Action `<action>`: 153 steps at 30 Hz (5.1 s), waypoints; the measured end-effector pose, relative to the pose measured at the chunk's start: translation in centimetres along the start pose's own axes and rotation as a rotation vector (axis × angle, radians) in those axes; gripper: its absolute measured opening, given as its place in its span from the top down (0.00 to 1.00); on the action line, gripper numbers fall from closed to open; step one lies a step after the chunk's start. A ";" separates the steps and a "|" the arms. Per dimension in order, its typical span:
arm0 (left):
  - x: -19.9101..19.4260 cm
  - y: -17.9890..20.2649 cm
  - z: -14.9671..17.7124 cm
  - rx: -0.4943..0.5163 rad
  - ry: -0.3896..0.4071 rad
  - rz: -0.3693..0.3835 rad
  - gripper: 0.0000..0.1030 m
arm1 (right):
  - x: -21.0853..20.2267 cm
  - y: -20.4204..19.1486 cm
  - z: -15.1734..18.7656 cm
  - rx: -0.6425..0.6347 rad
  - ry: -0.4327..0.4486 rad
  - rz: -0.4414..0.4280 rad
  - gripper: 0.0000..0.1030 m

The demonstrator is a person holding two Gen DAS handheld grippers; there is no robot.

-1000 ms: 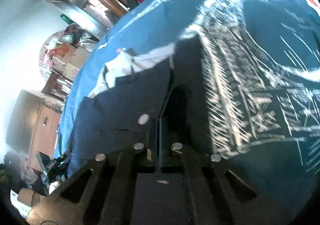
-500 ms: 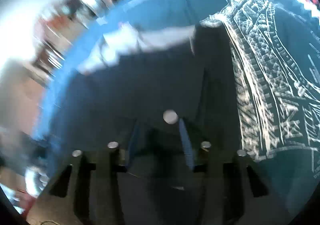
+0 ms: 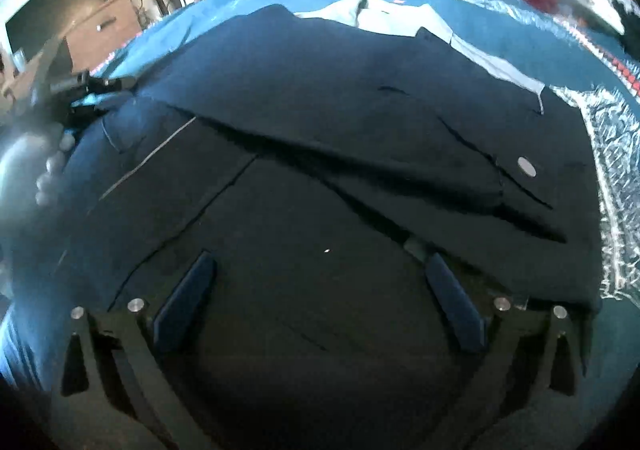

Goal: Fold large clothes

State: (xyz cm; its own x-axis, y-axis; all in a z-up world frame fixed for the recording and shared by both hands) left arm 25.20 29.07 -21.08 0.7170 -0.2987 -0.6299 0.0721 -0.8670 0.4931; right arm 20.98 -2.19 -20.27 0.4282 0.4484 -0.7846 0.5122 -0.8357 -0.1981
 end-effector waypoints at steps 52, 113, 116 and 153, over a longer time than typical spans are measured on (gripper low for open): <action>1.5 2.1 0.3 0.123 -0.033 -0.061 0.17 | 0.2 -0.2 -0.2 -0.024 0.002 0.030 0.00; 0.8 3.0 0.6 0.102 0.008 0.076 0.03 | 0.1 -0.1 -0.1 -0.025 0.003 0.030 0.00; 0.7 3.0 0.6 0.100 0.011 0.081 0.02 | 0.1 -0.1 -0.1 -0.026 0.003 0.030 0.00; 0.3 2.9 0.7 0.092 0.018 0.102 0.01 | 0.1 0.0 -0.1 -0.027 0.004 0.030 0.00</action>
State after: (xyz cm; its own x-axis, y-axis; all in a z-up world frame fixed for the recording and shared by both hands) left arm 25.15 26.18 -20.19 0.7299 -0.3808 -0.5677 -0.0650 -0.8654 0.4969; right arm 21.11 -2.12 -20.31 0.4467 0.4246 -0.7875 0.5190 -0.8400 -0.1585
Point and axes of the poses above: each gripper's, at about its wrist camera, not at the fingertips, and x roughly the way its jaws point, y to its right, z to its underside, the point moved 9 cm from there along x, roughly the way its jaws point, and after that the axes turned 5 degrees about x, right-handed, at the moved point
